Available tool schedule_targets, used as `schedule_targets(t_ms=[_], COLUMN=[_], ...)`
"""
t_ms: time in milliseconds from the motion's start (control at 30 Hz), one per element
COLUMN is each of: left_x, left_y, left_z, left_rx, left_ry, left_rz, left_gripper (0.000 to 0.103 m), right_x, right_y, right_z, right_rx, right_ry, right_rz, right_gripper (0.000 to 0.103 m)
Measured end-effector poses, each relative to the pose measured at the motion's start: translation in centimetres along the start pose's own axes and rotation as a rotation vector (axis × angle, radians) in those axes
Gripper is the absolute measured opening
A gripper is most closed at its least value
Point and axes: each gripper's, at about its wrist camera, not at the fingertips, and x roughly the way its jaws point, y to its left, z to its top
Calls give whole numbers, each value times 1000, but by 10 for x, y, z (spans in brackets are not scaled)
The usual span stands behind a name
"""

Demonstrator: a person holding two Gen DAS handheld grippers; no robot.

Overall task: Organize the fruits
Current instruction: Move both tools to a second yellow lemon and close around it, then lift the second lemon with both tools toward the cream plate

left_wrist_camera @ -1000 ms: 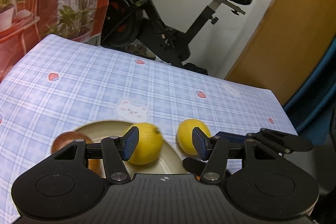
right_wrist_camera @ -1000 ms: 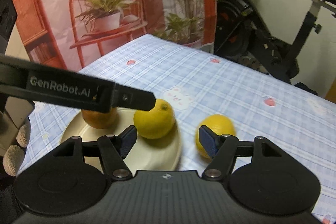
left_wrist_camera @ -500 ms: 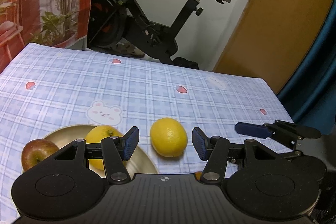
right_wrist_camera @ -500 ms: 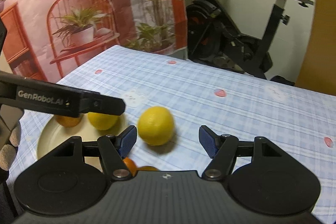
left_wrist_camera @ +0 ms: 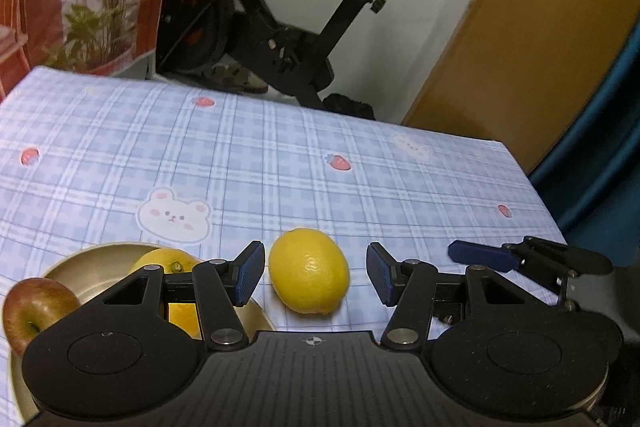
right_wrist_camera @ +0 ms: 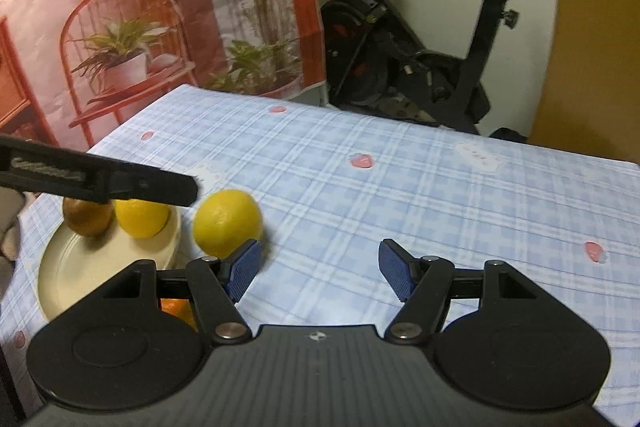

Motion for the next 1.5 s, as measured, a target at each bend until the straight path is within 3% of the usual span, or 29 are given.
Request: schedule_targets(t_ms=[233,767,1300,1500], left_x=[20,38,42,42], left_y=[16,3,-22,-20], left_z=[12,21,7,4], left_rx=[-70,52,138,137], left_ry=[46,87,150,151], left_rz=[-17,-30,-49,-34], left_gripper=[58,58,57,55], right_x=[35,74,45,52], right_y=[31,34,19,17], right_z=[14,28,10,10], right_rx=[-51,58,72,115], right_ry=[56,132,139,152], right_rz=[74,159,183,162], right_gripper=[67,64,60,68])
